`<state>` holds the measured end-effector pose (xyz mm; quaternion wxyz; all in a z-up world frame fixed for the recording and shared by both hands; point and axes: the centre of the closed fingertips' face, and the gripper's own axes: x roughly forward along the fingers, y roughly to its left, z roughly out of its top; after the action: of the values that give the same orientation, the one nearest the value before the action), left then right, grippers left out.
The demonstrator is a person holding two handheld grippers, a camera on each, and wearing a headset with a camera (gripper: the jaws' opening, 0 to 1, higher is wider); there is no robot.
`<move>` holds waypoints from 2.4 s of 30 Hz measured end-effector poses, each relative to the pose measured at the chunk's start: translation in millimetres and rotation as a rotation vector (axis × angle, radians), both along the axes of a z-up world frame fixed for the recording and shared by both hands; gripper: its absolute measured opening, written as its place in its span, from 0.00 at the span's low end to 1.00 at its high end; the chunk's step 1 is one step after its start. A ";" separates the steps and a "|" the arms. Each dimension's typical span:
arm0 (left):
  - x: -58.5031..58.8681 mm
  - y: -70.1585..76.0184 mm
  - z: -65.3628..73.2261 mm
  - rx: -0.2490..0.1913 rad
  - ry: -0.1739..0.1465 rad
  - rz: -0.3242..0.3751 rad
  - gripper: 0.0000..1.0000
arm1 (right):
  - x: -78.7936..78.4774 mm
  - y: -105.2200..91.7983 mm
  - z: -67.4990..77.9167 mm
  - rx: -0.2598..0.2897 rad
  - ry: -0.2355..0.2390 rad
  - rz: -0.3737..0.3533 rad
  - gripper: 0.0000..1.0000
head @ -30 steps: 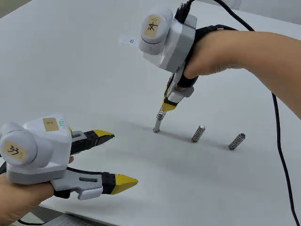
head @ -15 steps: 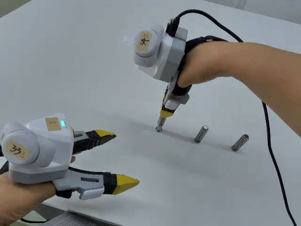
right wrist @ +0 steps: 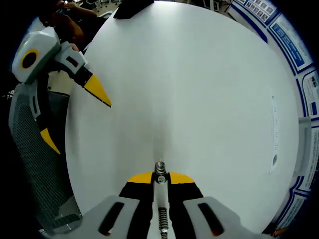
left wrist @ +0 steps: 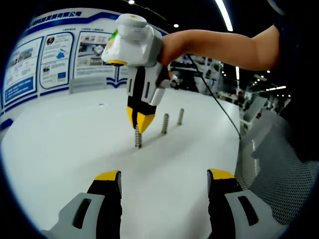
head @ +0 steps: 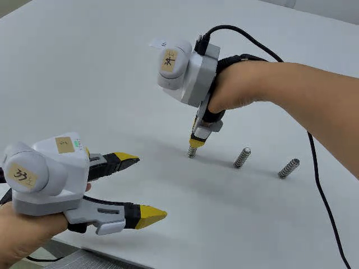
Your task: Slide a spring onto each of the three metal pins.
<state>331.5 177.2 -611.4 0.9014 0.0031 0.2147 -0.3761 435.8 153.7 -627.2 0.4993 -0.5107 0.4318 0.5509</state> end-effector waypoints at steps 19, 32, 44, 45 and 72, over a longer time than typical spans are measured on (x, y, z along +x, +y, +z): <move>1.6 -2.2 2.2 0.009 -0.004 -0.012 0.72 | 2.3 0.4 10.0 0.069 -0.014 -0.005 0.18; 7.2 -2.0 9.1 0.021 -0.016 -0.020 0.72 | 5.4 -10.0 33.5 0.175 -0.036 -0.055 0.20; 9.1 -4.9 13.0 0.032 -0.022 -0.033 0.73 | 7.5 -24.2 35.4 0.304 -0.043 -0.139 0.23; 9.3 -5.2 13.2 0.033 -0.023 -0.033 0.73 | 6.9 -25.8 35.6 0.321 -0.045 -0.145 0.24; 8.2 -13.5 18.1 0.019 -0.026 -0.039 0.74 | -33.3 -51.9 46.2 0.619 -0.046 -0.278 0.33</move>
<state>339.6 163.7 -593.3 0.8964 0.0209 0.2066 -0.3915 402.5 101.8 -581.0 0.7107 -0.2834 0.2982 0.5707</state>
